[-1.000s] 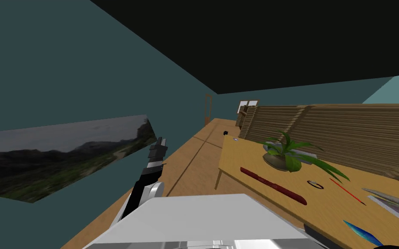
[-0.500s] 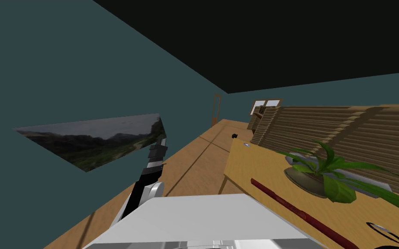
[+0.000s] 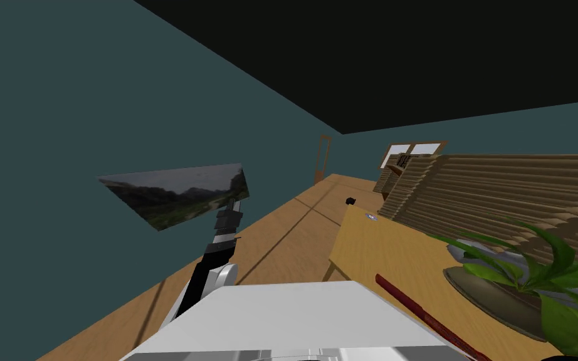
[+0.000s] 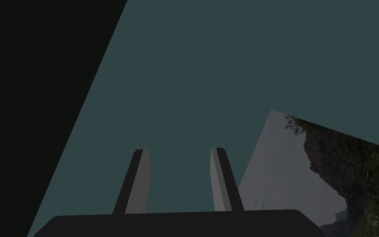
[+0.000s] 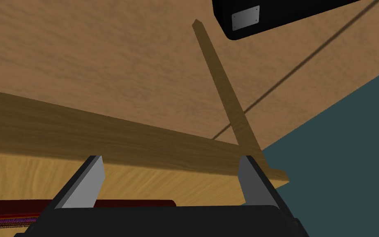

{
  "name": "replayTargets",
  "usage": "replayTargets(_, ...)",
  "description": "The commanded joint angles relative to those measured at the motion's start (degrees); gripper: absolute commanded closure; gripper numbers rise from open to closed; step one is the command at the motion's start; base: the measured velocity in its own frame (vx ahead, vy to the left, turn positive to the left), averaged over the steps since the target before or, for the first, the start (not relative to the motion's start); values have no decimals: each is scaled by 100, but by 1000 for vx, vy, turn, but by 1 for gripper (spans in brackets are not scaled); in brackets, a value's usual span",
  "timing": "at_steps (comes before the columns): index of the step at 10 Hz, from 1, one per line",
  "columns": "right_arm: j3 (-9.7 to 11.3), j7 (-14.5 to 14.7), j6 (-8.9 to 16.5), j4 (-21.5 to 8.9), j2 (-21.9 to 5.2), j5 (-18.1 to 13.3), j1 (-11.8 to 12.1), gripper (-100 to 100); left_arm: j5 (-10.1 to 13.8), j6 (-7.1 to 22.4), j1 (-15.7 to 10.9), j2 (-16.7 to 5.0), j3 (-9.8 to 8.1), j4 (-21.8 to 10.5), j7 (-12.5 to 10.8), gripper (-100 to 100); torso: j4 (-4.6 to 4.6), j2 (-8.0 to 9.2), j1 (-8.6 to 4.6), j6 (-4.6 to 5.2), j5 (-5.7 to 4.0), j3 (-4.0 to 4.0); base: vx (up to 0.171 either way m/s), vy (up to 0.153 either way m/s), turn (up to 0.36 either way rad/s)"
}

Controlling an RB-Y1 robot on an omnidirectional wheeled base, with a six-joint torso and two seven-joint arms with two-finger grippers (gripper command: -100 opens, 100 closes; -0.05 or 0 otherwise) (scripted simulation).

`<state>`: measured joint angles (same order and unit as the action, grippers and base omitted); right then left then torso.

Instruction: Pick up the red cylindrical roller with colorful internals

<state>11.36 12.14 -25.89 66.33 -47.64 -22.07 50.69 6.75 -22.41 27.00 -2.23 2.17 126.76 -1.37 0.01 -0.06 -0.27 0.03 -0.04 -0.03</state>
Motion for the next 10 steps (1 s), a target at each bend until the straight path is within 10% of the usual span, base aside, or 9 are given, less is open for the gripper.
replayTargets(1, 28, 30, 0, -156, -163, -43, 81, -100, 0, 0, 0, 0, 0, 0, 0, 0, 0, 0, 0, 0, 0, 0, 8, -54, 197)
replayTargets(10, 774, 642, -13, -1645, -908, -724, -114, -100, 0, 0, 0, 0, -1, 0, 0, 0, 1, 2, -7, 1, -2, 1, 0, -63, 269)
